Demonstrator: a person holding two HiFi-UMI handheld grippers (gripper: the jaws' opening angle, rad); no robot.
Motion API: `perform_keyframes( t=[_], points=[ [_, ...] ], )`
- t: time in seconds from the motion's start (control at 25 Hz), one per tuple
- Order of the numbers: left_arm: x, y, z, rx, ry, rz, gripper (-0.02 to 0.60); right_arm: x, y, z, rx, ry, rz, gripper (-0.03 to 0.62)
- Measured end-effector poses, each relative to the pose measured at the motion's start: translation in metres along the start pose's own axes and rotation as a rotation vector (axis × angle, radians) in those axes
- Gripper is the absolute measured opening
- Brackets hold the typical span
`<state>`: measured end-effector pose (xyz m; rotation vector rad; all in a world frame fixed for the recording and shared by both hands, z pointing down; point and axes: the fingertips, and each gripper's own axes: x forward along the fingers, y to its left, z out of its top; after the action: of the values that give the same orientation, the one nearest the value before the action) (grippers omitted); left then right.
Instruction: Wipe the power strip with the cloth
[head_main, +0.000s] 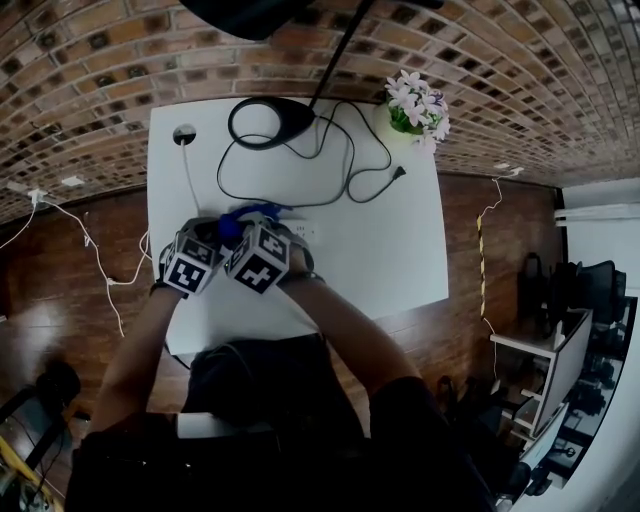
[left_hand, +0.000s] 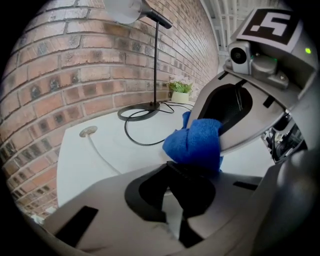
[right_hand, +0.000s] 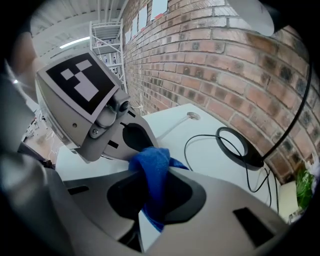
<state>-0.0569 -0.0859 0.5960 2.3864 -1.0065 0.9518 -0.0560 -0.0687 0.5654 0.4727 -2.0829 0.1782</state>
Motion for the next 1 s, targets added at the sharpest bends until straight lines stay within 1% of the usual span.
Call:
perform_keyframes(
  t=[0.16, 0.32, 0.44, 0.6, 0.72, 0.88, 1.0],
  points=[
    [-0.001, 0.001, 0.001, -0.028, 0.003, 0.017, 0.008, -0.002, 0.001, -0.003, -0.009, -0.006, 0.032, 0.057],
    [0.003, 0.002, 0.0, -0.075, 0.03, 0.038, 0.009, -0.005, -0.001, -0.009, -0.049, -0.024, 0.055, 0.057],
    [0.003, 0.001, 0.0, -0.087, 0.048, 0.049, 0.009, -0.008, -0.001, -0.014, -0.053, -0.035, 0.071, 0.057],
    [0.004, 0.001, 0.0, -0.098, 0.067, 0.084, 0.009, -0.012, -0.003, -0.021, -0.068, -0.05, 0.083, 0.057],
    [0.006, -0.002, -0.002, -0.105, 0.087, 0.09, 0.009, -0.016, -0.004, -0.029, -0.07, -0.047, 0.094, 0.057],
    [0.003, 0.003, -0.003, -0.115, 0.097, 0.117, 0.009, -0.021, -0.008, -0.036, -0.084, -0.056, 0.091, 0.057],
    [0.005, 0.002, -0.001, -0.12, 0.098, 0.128, 0.009, -0.027, -0.012, -0.047, -0.093, -0.065, 0.072, 0.058]
  ],
)
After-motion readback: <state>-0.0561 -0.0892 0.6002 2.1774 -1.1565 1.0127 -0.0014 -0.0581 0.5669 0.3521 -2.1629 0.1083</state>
